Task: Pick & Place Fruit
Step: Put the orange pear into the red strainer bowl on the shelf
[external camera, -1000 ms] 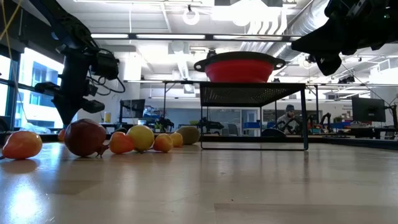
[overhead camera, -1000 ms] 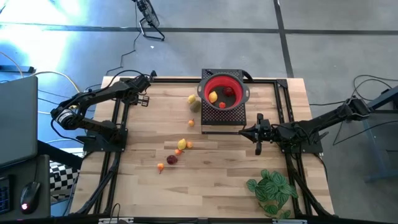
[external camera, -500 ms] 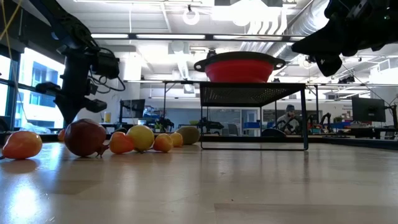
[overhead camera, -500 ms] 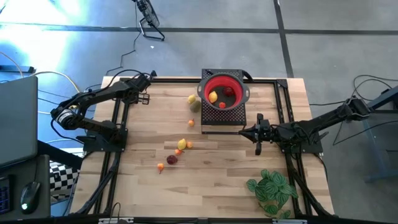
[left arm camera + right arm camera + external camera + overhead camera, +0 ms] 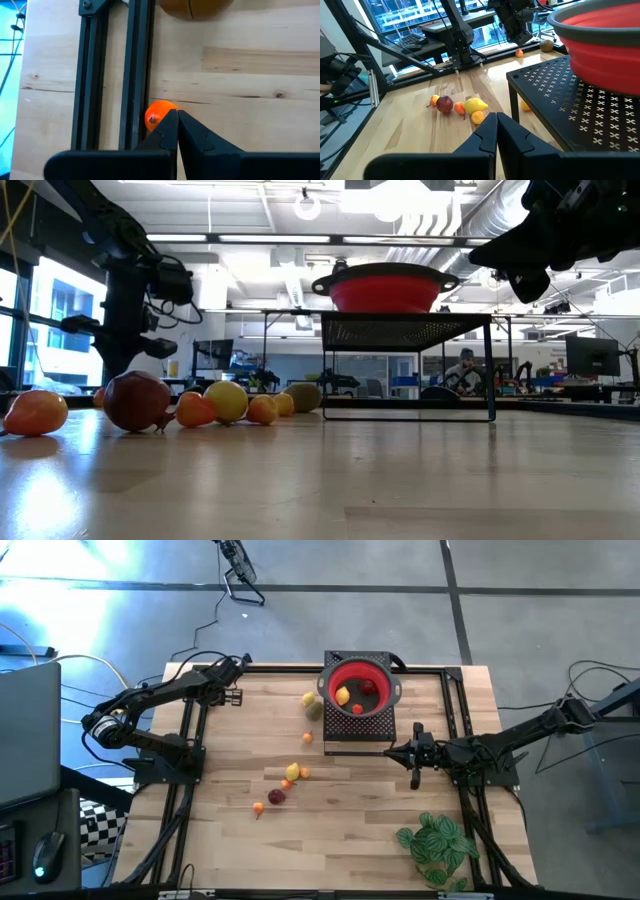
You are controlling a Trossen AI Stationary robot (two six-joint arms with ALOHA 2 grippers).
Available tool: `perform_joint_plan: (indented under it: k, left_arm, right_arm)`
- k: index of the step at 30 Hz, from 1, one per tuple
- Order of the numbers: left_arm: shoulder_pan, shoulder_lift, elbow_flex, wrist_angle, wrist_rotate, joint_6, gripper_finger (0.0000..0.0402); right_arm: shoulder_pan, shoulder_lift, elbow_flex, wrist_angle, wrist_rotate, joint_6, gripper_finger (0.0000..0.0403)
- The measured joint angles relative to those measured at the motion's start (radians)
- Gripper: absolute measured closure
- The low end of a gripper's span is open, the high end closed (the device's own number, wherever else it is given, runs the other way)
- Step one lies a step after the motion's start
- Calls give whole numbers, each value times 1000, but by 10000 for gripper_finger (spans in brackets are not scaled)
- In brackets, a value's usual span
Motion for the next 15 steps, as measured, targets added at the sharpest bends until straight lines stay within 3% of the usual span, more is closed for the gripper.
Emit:
perform_joint_plan:
  k: [15]
  left_arm:
    - [0,0,-77,108,-119,-39,398]
  right_arm:
    - [0,0,0,-2,-4,0,401]
